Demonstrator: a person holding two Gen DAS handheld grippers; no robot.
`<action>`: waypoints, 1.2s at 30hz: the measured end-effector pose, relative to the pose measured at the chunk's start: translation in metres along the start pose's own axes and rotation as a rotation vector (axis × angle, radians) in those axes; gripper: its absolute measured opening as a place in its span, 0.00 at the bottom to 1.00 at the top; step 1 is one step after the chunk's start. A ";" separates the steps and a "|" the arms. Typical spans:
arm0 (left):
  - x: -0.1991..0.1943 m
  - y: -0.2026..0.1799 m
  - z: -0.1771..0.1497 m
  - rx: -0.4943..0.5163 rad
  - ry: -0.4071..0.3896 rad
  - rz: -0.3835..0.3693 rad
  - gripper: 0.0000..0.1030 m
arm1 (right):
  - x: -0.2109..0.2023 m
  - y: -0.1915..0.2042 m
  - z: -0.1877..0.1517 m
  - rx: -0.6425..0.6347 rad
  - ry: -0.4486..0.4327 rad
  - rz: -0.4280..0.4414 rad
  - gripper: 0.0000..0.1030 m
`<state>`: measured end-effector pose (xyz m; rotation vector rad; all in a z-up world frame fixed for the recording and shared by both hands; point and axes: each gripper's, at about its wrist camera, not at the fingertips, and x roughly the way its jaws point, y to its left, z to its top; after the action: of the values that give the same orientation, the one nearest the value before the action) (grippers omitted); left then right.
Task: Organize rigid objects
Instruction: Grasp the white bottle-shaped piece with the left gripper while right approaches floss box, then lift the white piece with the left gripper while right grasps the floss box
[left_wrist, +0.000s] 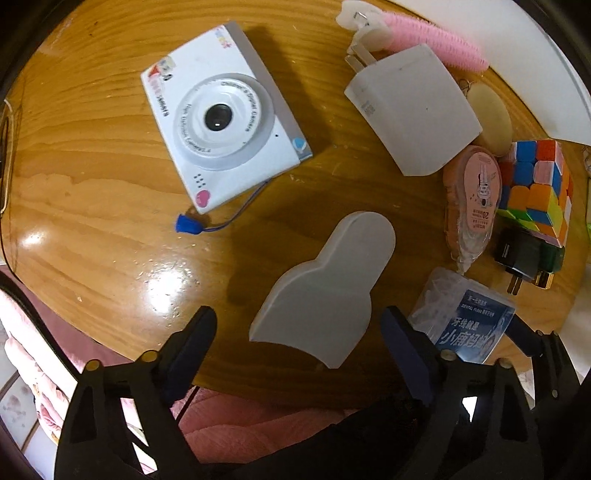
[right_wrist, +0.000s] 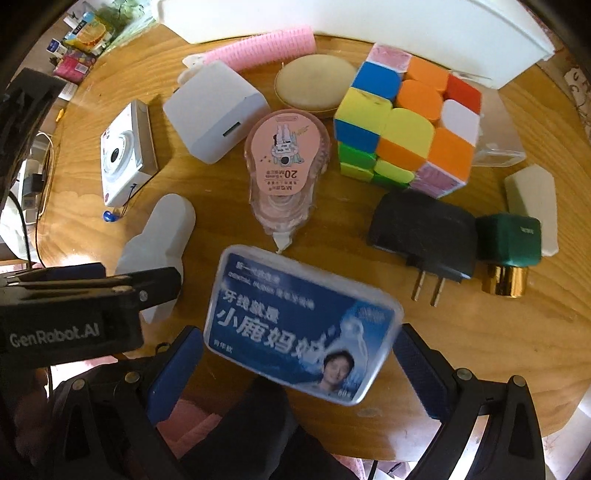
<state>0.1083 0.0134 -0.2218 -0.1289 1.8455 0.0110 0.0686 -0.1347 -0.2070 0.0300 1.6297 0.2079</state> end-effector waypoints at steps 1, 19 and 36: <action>0.001 0.000 0.002 0.001 0.007 -0.002 0.82 | 0.001 0.001 0.002 -0.002 0.003 -0.001 0.99; 0.023 -0.023 0.024 0.007 0.038 -0.049 0.67 | 0.018 0.003 0.030 -0.016 0.023 0.006 0.98; -0.006 -0.020 -0.022 0.029 -0.079 -0.079 0.67 | -0.004 0.009 -0.015 -0.024 -0.055 -0.021 0.98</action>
<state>0.0903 -0.0076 -0.2091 -0.1784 1.7600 -0.0649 0.0532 -0.1278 -0.2006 0.0001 1.5724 0.2085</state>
